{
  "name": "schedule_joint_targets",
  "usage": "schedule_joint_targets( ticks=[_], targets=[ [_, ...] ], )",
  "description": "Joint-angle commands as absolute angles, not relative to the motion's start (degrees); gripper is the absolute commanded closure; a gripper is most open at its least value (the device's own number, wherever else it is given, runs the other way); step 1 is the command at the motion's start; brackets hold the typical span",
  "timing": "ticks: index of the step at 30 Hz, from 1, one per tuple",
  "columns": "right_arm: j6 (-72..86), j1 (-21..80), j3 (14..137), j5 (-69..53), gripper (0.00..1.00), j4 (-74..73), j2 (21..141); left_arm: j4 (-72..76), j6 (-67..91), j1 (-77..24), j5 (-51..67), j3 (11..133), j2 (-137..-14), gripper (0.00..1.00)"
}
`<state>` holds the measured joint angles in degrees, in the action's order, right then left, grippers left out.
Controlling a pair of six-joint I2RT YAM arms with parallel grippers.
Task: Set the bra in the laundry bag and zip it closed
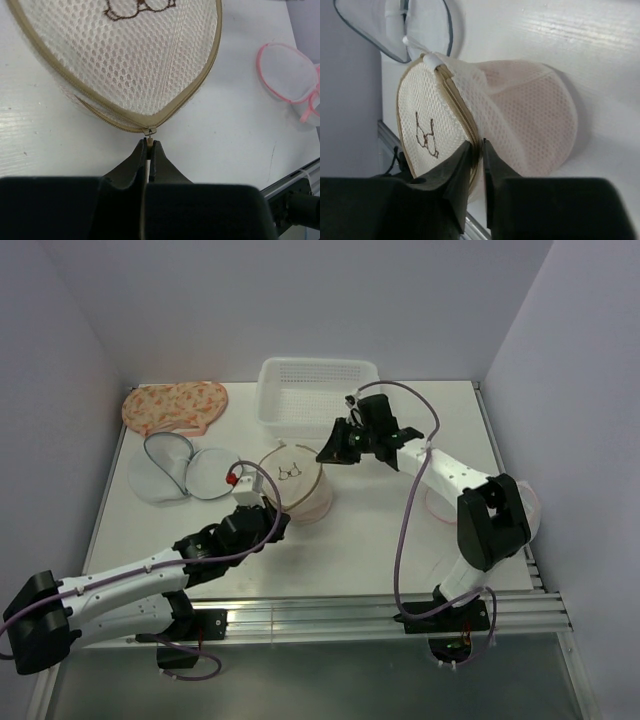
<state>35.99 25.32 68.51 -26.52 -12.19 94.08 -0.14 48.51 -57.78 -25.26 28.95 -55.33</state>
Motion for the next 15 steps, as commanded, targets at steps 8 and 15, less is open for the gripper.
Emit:
schedule_joint_targets(
  ticks=[8,15],
  targets=[
    [32.5,26.5,71.3,-17.8,0.40,-17.2,87.4,7.3,43.8,-62.0,-22.0,33.2,-61.8,1.00],
    [37.6,28.2,59.0,-15.9,0.36,-19.3,71.8,11.0,41.8,-63.4,-19.1,38.6,-68.4,1.00]
  ],
)
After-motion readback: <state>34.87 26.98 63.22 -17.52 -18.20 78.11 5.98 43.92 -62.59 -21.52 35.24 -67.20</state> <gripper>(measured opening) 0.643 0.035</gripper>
